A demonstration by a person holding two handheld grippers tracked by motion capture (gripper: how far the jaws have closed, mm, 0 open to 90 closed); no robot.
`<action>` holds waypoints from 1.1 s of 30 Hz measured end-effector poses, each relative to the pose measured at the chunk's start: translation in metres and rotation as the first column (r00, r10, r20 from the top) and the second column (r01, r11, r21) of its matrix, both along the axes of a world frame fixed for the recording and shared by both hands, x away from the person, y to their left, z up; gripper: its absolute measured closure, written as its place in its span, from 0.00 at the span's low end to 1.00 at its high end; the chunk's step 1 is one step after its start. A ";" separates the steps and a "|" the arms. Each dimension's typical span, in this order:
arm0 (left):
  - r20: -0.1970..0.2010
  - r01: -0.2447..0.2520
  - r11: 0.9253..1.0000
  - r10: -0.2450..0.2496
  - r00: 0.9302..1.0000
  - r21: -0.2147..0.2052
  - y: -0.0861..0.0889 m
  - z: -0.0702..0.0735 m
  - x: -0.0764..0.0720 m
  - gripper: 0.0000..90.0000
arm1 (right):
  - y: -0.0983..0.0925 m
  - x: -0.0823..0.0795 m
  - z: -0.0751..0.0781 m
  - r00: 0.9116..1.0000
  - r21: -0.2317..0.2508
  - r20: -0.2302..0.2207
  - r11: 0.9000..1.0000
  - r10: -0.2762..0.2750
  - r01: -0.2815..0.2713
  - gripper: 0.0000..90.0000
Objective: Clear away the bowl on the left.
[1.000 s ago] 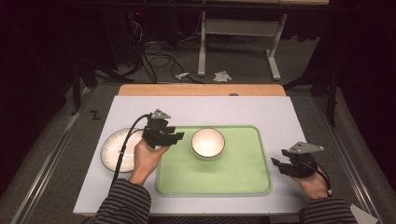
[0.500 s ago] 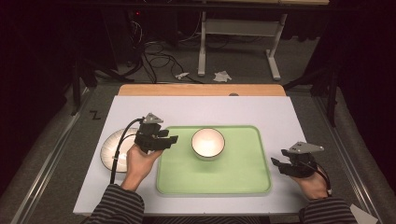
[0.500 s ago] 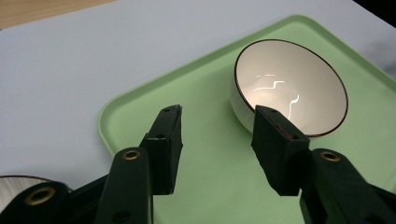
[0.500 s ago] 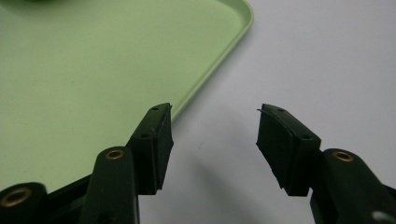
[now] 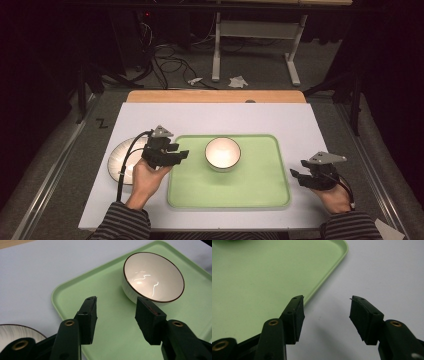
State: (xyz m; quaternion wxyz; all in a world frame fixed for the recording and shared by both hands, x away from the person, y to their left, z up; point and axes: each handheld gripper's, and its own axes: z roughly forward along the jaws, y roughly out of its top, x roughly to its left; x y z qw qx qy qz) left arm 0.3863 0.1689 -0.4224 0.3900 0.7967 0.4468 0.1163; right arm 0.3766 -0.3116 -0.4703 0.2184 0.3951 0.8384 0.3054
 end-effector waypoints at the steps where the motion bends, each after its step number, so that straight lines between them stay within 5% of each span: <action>1: -0.002 0.001 1.000 -0.001 1.000 0.000 0.000 0.000 -0.001 0.57 | 0.000 0.000 0.000 1.000 0.000 0.000 1.000 0.000 0.000 0.52; 33: -0.034 0.044 0.999 -0.044 0.998 0.019 -0.007 -0.013 -0.021 0.56 | 0.001 -0.002 0.002 1.000 0.000 0.004 1.000 0.005 -0.005 0.52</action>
